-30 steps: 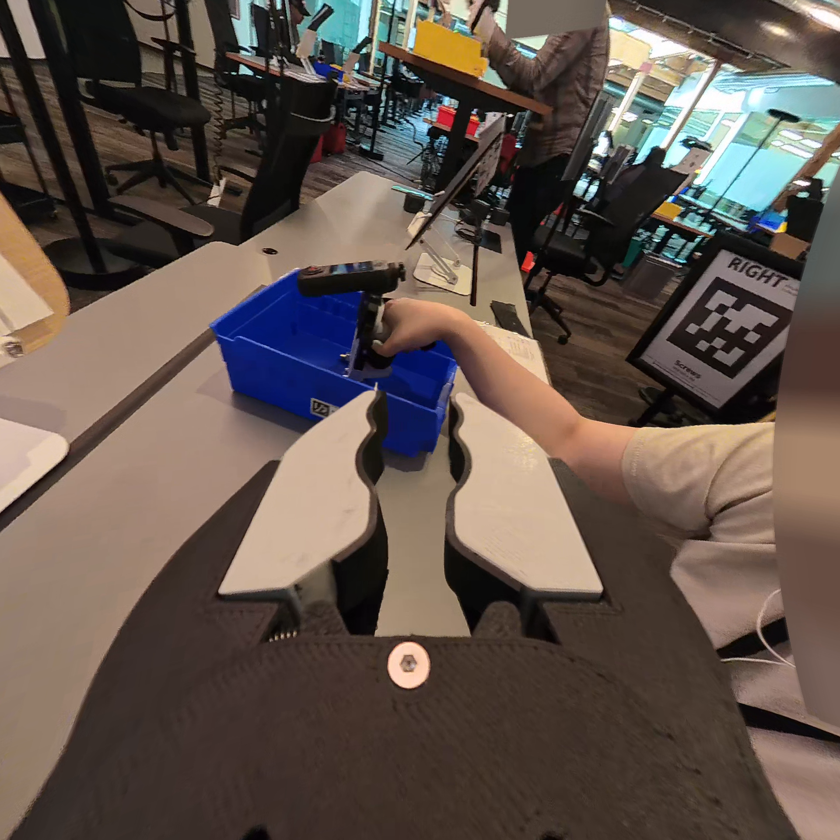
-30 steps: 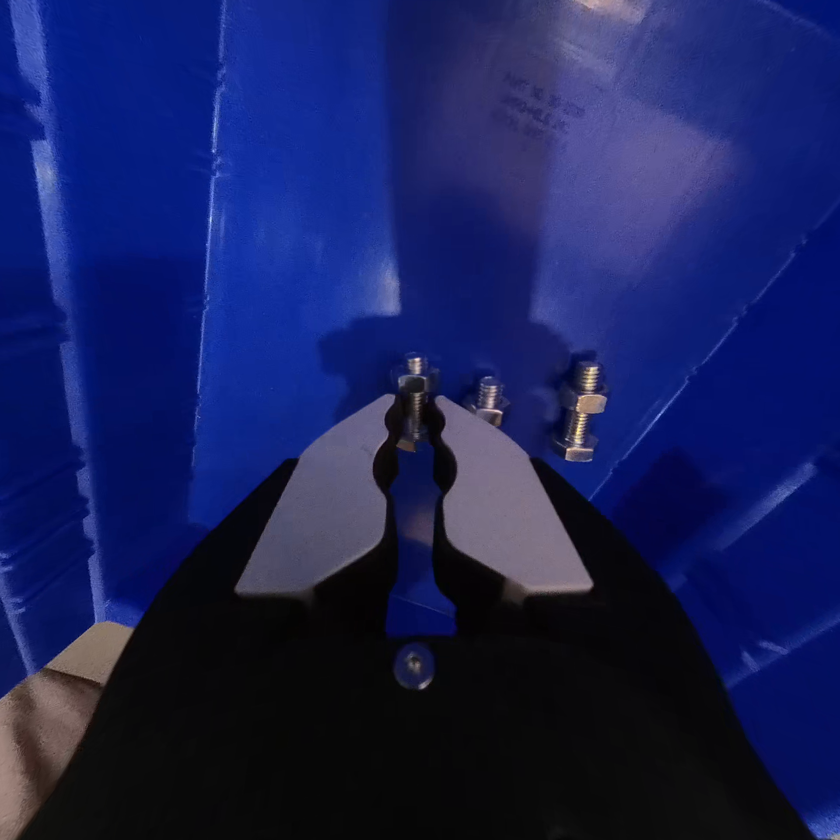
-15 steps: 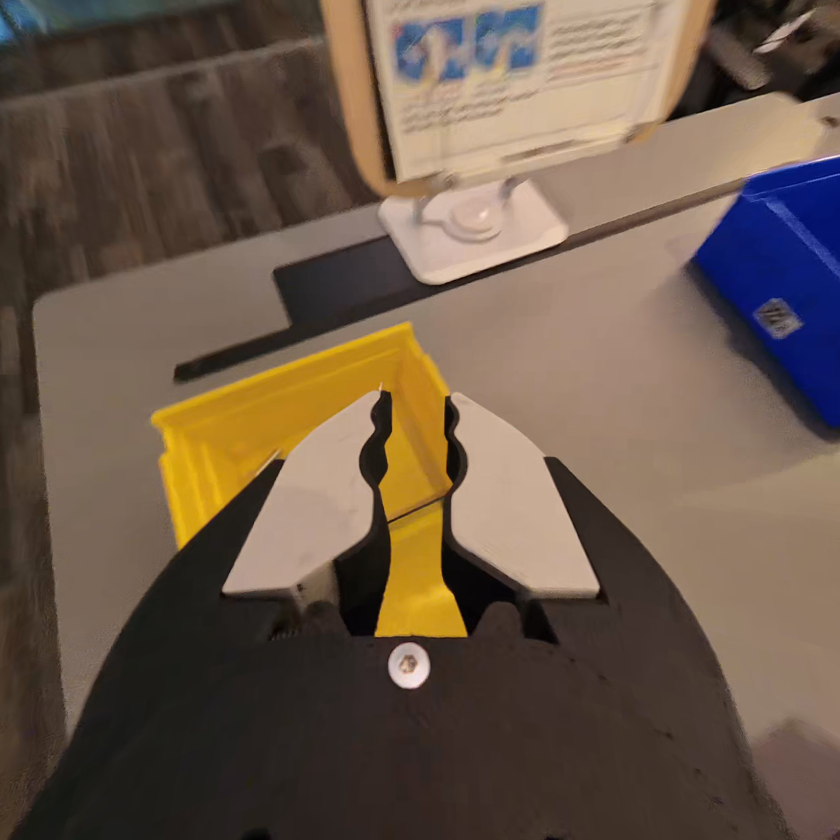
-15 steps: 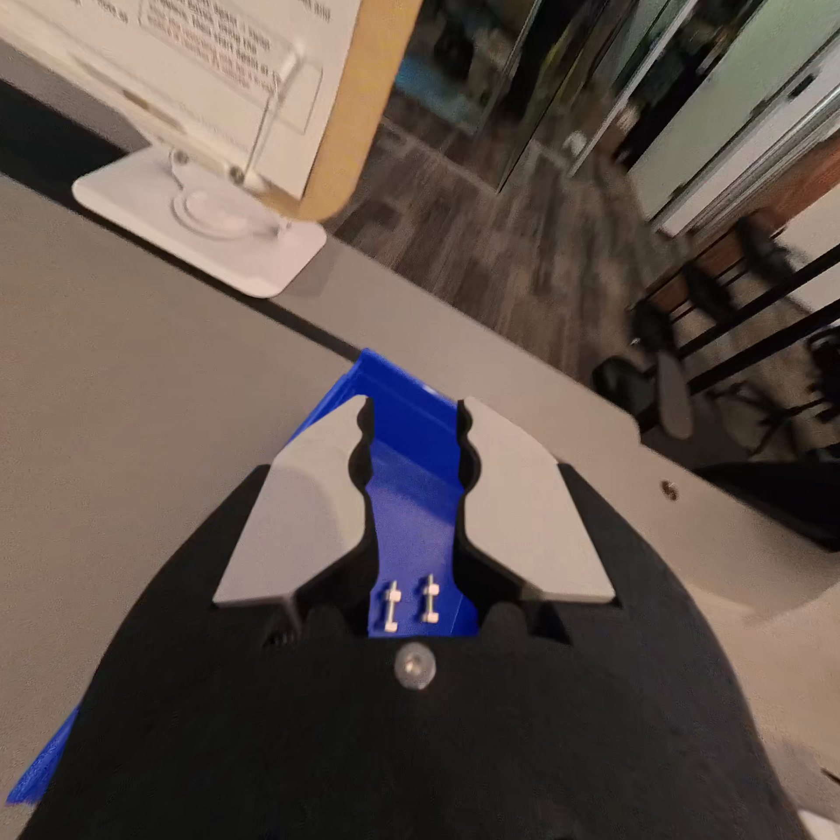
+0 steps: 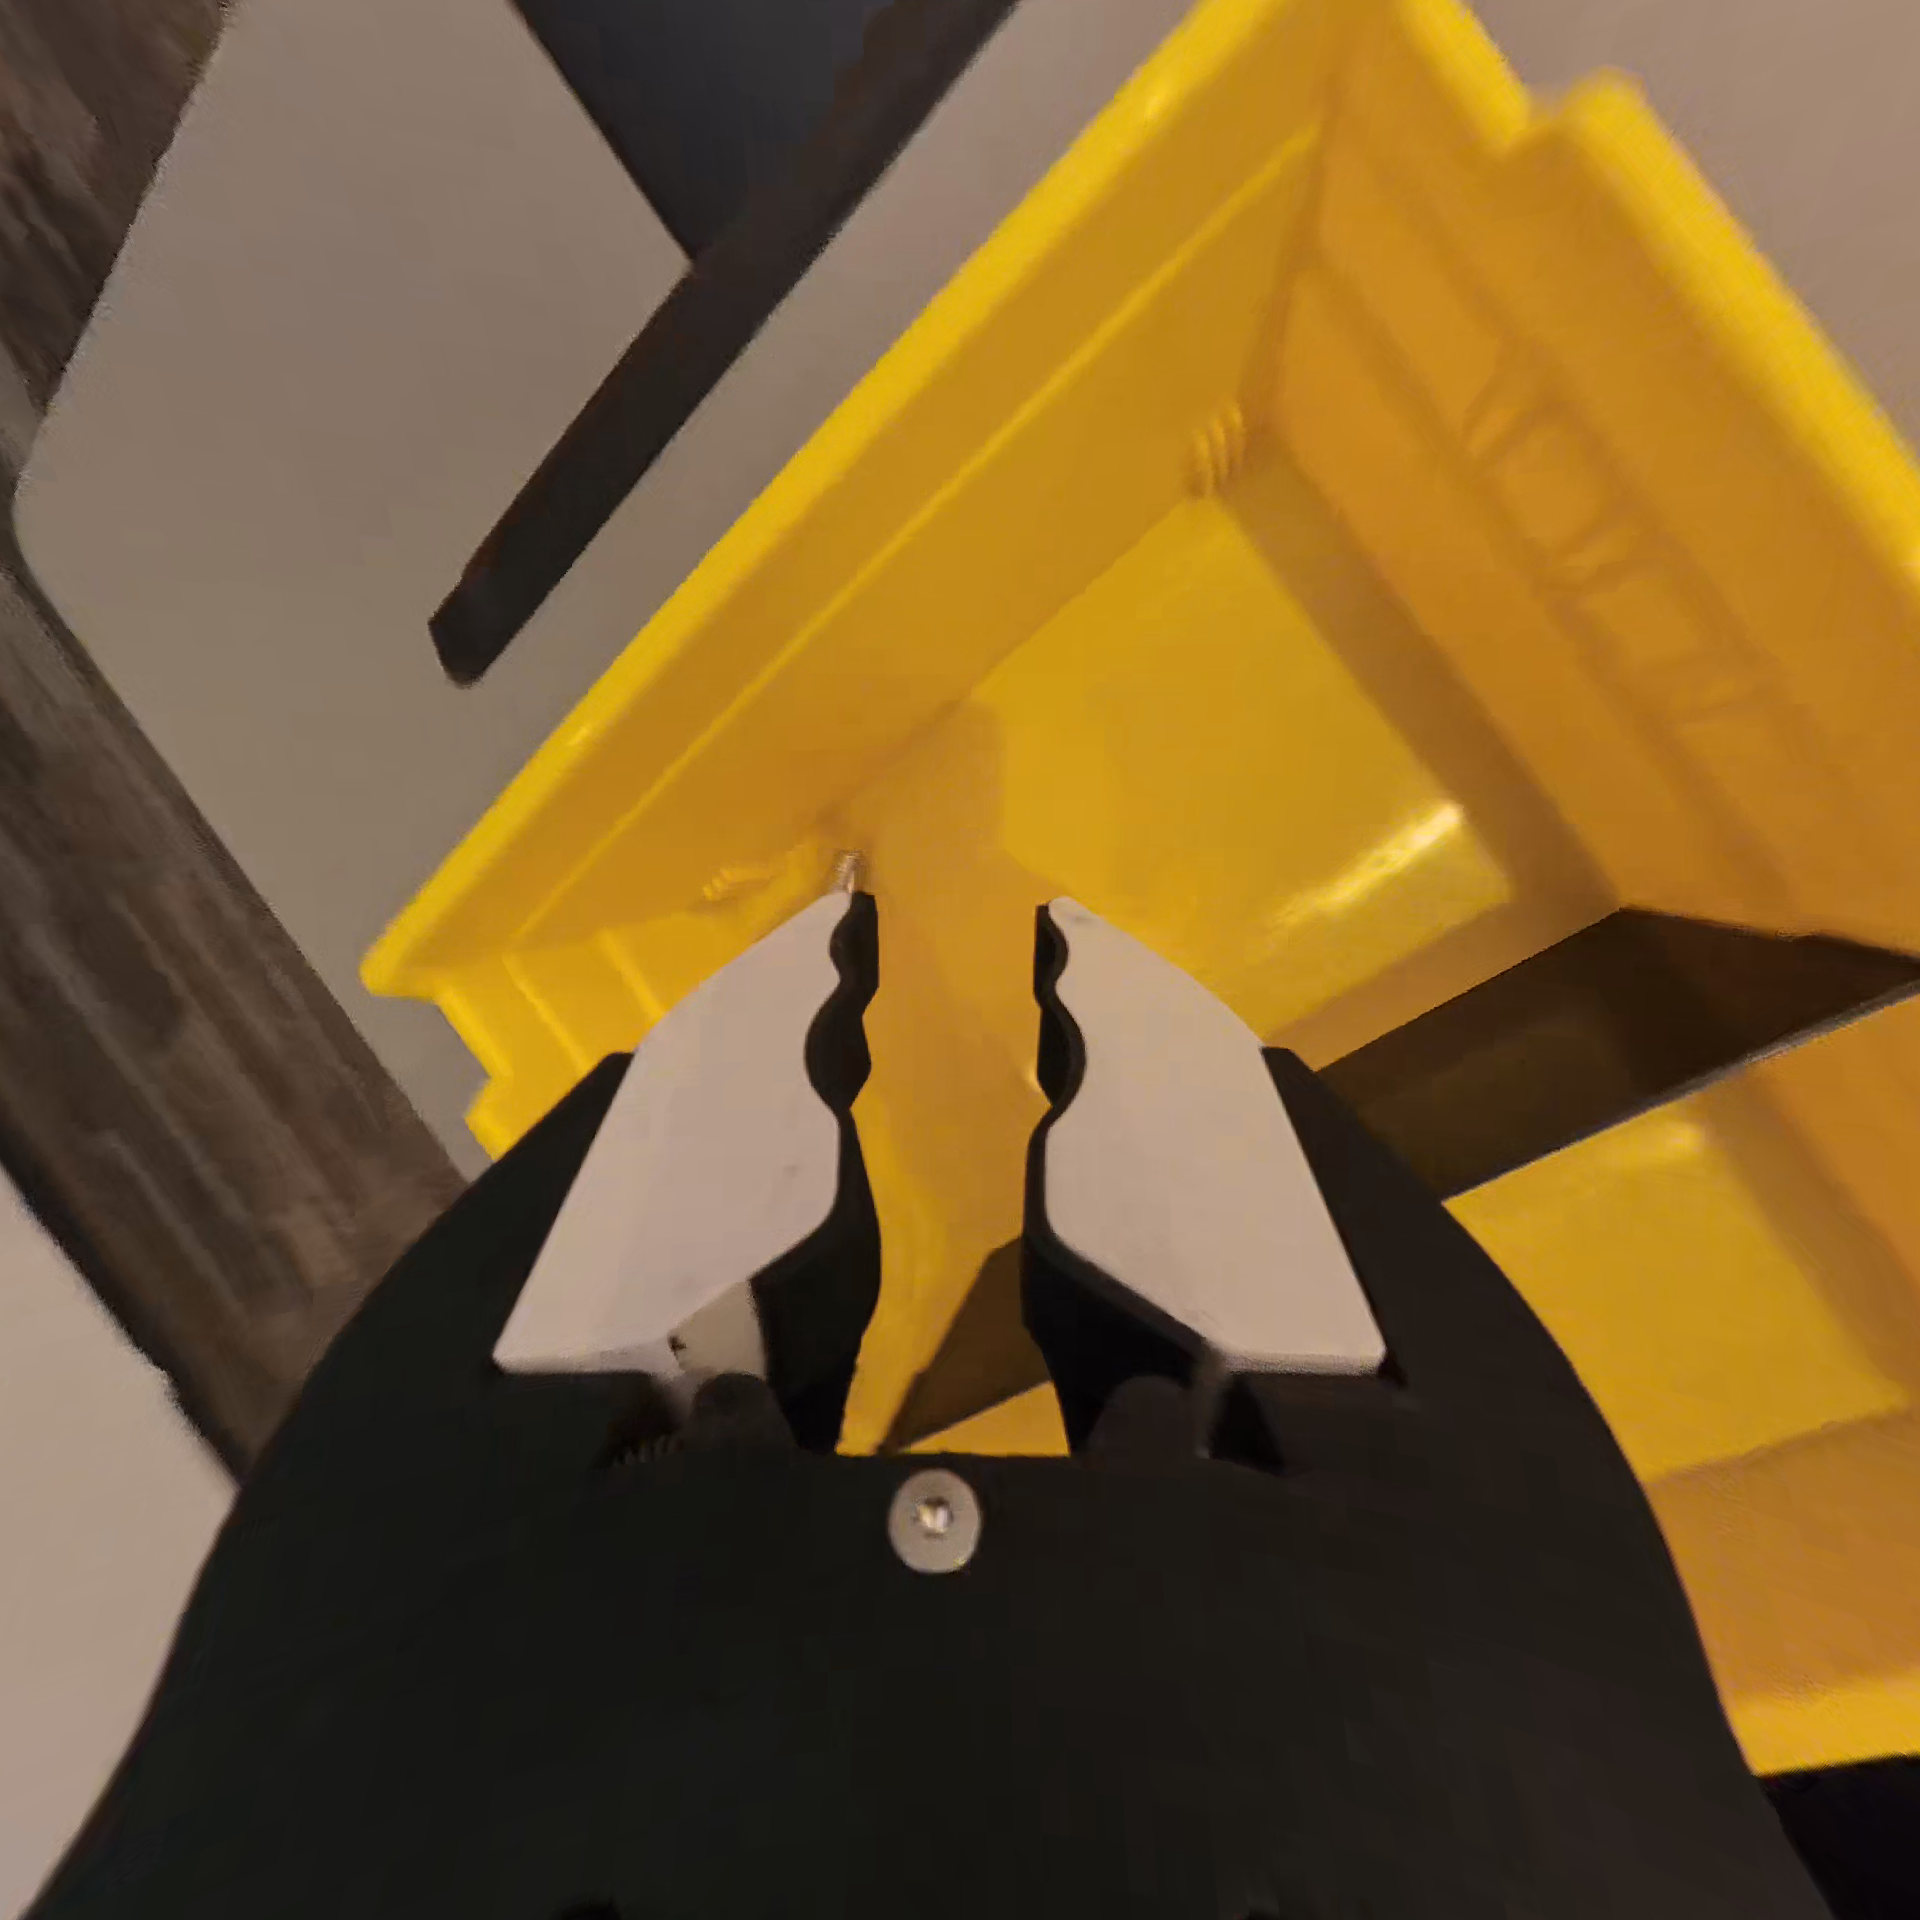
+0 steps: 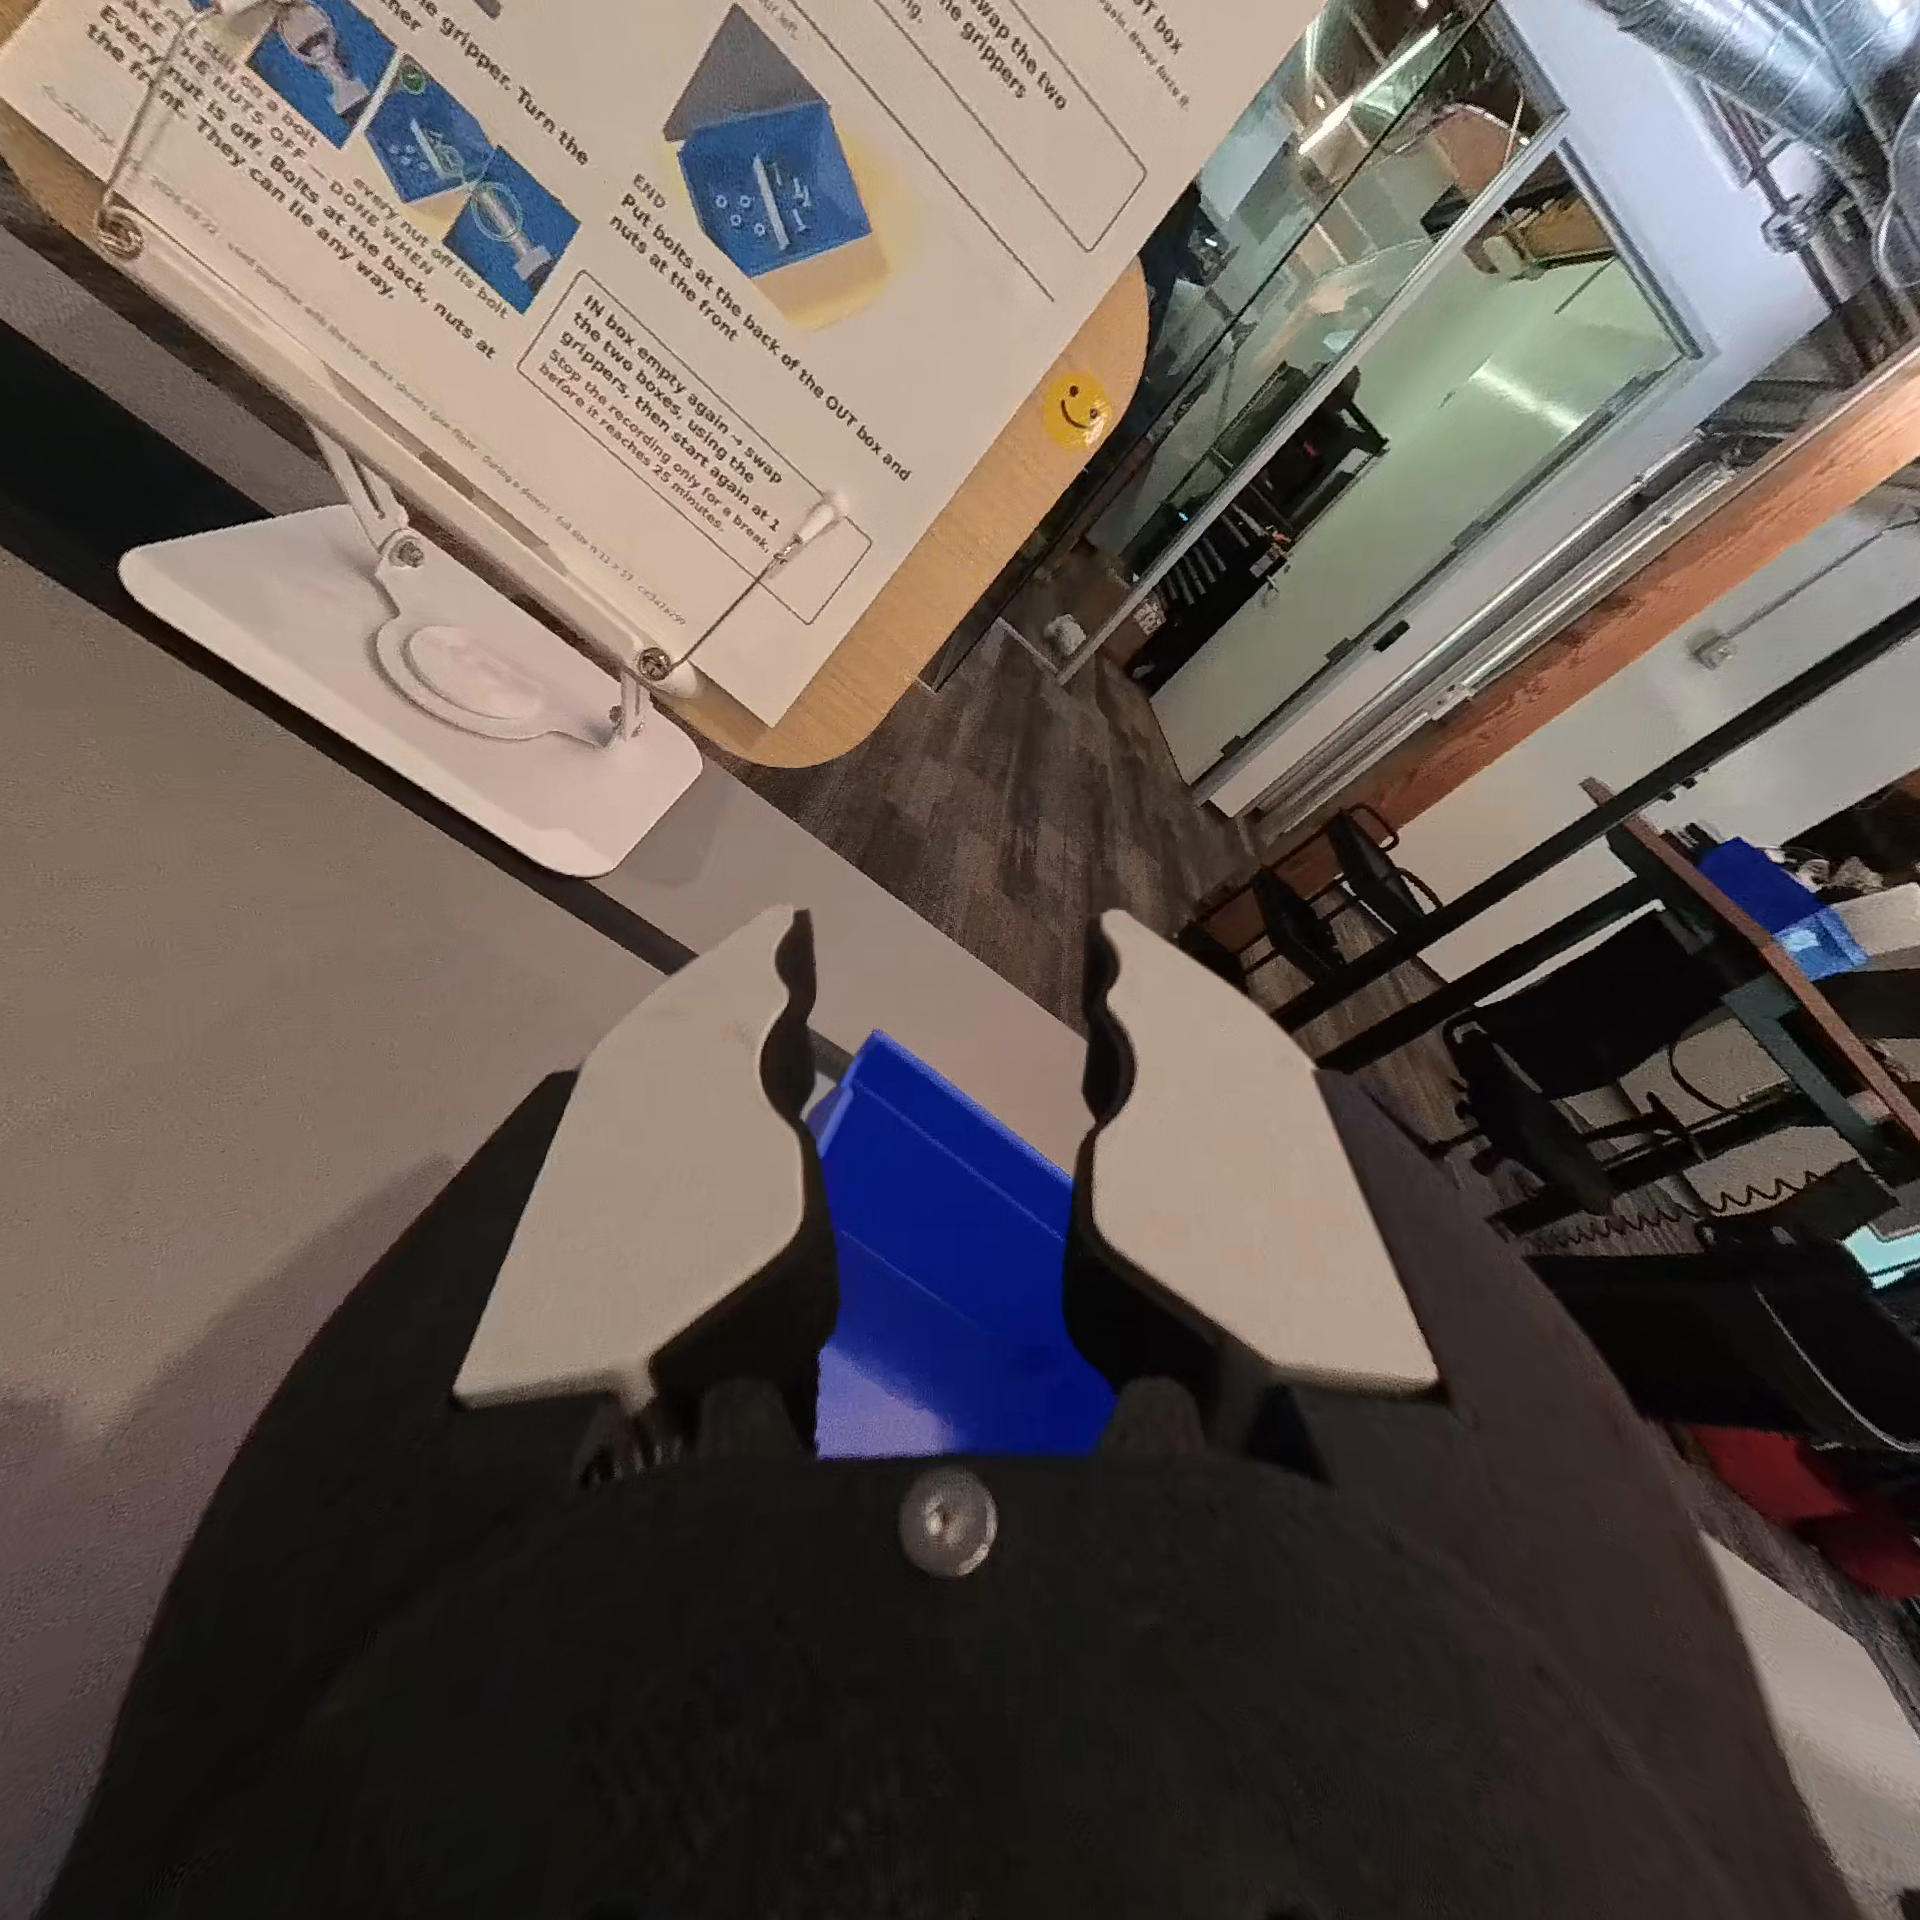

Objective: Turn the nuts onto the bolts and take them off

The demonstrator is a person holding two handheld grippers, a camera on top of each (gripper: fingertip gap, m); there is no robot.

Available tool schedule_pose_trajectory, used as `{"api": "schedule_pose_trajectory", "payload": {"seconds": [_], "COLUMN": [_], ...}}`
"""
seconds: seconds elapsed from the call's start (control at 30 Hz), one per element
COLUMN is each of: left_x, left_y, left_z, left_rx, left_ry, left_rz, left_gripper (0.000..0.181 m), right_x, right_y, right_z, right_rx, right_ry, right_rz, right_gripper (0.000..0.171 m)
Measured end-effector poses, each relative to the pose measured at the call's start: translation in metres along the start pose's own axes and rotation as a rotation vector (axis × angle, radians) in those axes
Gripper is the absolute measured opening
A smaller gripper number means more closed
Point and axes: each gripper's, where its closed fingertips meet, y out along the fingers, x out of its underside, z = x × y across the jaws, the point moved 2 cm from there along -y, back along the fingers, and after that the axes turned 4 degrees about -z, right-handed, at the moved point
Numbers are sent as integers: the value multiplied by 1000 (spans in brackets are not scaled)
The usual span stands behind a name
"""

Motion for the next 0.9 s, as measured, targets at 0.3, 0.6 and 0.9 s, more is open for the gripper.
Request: {"api": "schedule_pose_trajectory", "payload": {"seconds": [0.3, 0.6, 0.9], "left_x": [28, 38, 36], "left_y": [52, 71, 77], "left_z": [-23, -30, -33], "left_rx": [-31, -87, -59], "left_ry": [486, 590, 592], "left_rz": [-289, -417, -427], "left_gripper": [26, 26, 10], "right_x": [5, 1, -1], "right_y": [3, 3, 2], "right_z": [2, -10, -13], "right_rx": [-23, -66, -94], "right_ry": [-13, -72, -84], "right_rz": [-8, 0, 17], "right_gripper": [52, 52, 56]}}
